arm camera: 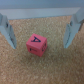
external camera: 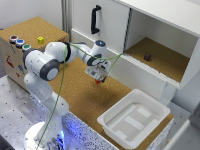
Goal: Rotate the pink block towards the left
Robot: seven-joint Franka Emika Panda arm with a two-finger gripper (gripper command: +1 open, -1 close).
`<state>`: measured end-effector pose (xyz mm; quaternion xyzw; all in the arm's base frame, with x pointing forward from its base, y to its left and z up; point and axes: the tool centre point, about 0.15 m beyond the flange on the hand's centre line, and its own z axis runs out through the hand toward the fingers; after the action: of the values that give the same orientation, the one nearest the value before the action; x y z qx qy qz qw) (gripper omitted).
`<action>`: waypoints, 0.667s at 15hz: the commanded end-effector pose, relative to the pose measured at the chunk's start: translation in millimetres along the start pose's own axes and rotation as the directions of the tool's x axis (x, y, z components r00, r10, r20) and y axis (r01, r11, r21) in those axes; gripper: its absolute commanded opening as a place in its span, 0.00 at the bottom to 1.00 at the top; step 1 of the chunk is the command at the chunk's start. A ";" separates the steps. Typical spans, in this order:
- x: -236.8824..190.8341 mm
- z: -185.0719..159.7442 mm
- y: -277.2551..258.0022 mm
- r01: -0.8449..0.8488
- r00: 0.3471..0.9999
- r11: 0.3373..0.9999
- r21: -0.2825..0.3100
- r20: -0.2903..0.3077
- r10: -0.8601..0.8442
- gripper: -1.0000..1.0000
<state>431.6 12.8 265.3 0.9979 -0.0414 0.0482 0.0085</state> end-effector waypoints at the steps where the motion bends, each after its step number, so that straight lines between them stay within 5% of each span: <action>1: 4.3 14.7 -5.3 -0.169 0.982 0.985 -0.048 0.083 0.172 1.00; 6: 20.6 32.6 -18.0 -0.283 0.955 0.959 0.004 0.097 0.281 1.00; 10: 30.5 38.8 -27.7 -0.353 0.932 0.935 -0.030 0.082 0.354 1.00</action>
<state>435.4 22.6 246.0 0.9831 -0.1799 0.0349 -0.0037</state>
